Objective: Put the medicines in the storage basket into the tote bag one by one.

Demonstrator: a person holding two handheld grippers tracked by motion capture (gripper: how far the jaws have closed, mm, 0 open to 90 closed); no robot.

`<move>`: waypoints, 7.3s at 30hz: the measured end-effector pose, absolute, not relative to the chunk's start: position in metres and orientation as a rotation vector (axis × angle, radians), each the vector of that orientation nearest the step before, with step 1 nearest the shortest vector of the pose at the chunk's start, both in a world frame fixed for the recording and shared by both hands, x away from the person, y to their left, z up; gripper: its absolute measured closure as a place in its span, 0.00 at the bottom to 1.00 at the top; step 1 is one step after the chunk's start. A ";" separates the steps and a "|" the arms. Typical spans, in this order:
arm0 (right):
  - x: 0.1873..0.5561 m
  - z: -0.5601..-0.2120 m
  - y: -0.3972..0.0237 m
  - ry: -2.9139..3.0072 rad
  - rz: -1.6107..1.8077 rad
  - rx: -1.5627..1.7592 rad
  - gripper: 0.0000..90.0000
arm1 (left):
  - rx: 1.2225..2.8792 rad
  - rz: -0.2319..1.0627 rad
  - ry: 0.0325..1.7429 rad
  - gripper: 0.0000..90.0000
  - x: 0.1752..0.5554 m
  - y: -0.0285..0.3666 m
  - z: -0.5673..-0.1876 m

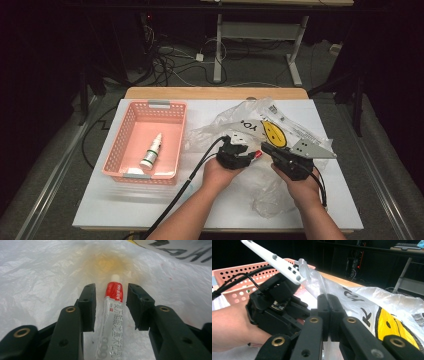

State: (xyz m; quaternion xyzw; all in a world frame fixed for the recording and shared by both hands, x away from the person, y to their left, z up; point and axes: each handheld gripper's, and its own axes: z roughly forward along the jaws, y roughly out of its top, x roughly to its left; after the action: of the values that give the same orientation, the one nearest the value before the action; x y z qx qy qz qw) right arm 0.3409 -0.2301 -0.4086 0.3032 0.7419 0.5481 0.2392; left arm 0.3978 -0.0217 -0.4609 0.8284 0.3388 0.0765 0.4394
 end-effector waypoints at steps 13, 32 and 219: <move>0.340 -0.409 -0.232 2.035 1.491 0.834 1.00 | 2.040 0.156 0.838 0.51 0.372 0.006 -0.456; 0.339 -0.410 -0.233 2.038 1.483 0.837 1.00 | 2.059 0.152 0.791 0.17 0.336 0.030 -0.452; 0.333 -0.409 -0.237 2.030 1.500 0.840 1.00 | 2.477 -0.116 1.647 0.59 0.431 0.222 -0.440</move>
State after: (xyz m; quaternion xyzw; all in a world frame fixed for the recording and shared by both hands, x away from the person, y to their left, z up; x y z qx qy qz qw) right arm 0.3331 -0.2371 -0.4089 0.3066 0.7413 0.5475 0.2383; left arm 0.4311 0.2222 -0.4400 0.8293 0.5513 -0.0388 0.0822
